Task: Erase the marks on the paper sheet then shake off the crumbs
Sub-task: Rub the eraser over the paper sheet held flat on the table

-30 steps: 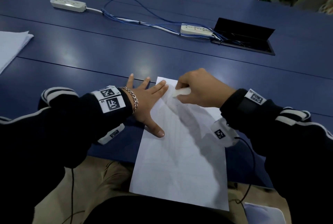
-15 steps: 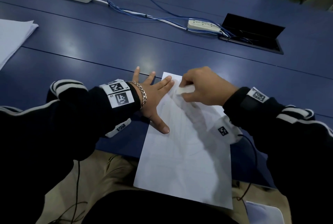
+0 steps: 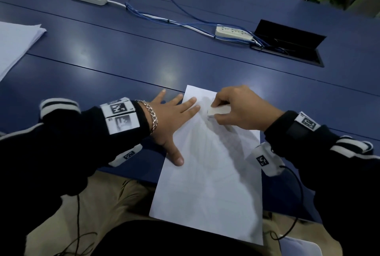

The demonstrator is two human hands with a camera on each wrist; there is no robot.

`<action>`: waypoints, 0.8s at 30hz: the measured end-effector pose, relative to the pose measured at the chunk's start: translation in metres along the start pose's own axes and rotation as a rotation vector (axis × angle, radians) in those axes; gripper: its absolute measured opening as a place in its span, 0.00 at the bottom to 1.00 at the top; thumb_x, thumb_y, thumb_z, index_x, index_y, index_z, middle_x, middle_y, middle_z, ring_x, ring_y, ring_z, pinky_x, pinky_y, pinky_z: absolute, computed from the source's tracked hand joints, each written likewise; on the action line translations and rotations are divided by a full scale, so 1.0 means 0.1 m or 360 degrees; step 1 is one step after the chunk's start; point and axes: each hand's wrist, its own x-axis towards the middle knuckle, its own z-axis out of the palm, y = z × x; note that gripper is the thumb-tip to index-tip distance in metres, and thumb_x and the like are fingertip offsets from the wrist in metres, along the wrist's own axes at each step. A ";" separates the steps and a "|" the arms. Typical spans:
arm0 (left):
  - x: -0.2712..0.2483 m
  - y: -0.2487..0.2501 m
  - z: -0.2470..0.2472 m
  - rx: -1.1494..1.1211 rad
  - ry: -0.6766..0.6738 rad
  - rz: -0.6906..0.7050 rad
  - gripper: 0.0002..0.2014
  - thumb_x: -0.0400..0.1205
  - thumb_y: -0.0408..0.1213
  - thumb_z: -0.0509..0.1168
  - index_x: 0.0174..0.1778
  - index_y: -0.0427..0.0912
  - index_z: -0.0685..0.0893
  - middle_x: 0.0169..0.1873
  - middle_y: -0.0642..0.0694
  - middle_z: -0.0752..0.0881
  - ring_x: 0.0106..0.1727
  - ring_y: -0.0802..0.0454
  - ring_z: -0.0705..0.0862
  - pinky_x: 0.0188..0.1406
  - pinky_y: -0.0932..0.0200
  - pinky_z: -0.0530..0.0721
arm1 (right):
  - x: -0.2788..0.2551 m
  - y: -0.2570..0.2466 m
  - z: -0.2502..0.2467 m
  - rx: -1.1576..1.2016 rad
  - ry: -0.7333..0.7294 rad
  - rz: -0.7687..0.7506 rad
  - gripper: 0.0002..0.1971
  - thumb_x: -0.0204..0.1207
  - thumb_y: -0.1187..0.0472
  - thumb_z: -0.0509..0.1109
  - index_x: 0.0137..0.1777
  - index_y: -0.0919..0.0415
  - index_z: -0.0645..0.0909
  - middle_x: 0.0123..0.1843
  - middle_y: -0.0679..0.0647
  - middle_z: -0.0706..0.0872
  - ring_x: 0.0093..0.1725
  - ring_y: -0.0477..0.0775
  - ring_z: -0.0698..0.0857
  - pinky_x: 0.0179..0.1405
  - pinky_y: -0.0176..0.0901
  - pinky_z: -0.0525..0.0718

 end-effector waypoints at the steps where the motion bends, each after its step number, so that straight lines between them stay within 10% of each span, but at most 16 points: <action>1: -0.03 0.01 0.02 0.0012 -0.0009 0.0001 0.78 0.61 0.84 0.70 0.90 0.50 0.25 0.90 0.53 0.27 0.91 0.46 0.29 0.84 0.25 0.28 | 0.00 -0.01 -0.01 0.0006 -0.0010 0.0014 0.15 0.69 0.45 0.80 0.50 0.52 0.88 0.45 0.42 0.86 0.43 0.42 0.81 0.41 0.24 0.73; 6: -0.01 0.00 0.09 -0.0022 0.0026 -0.0085 0.82 0.55 0.88 0.68 0.89 0.49 0.24 0.90 0.54 0.27 0.91 0.43 0.28 0.83 0.22 0.28 | 0.11 -0.10 -0.08 -0.0025 -0.0041 0.0006 0.14 0.68 0.46 0.81 0.50 0.50 0.88 0.43 0.39 0.86 0.40 0.30 0.79 0.38 0.20 0.71; 13: 0.03 -0.02 0.08 0.0019 0.0006 -0.0135 0.85 0.50 0.92 0.64 0.87 0.50 0.22 0.89 0.55 0.26 0.91 0.40 0.29 0.81 0.18 0.27 | 0.03 -0.29 0.04 0.0009 -0.0076 -0.0147 0.15 0.66 0.43 0.77 0.49 0.50 0.88 0.43 0.41 0.87 0.44 0.43 0.85 0.46 0.38 0.83; 17: 0.06 0.01 0.10 0.0057 0.0010 -0.0147 0.86 0.47 0.93 0.63 0.87 0.51 0.22 0.89 0.56 0.25 0.91 0.39 0.29 0.80 0.17 0.27 | -0.05 -0.34 -0.01 0.0047 -0.0332 -0.0253 0.17 0.65 0.37 0.77 0.49 0.45 0.88 0.42 0.35 0.85 0.44 0.36 0.83 0.46 0.27 0.79; 24: 0.02 0.00 0.08 0.0018 0.0005 -0.0179 0.86 0.45 0.93 0.62 0.86 0.54 0.20 0.88 0.60 0.24 0.91 0.36 0.31 0.77 0.15 0.25 | 0.08 -0.29 0.02 -0.0060 -0.0056 -0.0187 0.13 0.67 0.47 0.78 0.49 0.52 0.89 0.42 0.42 0.85 0.44 0.47 0.84 0.44 0.38 0.79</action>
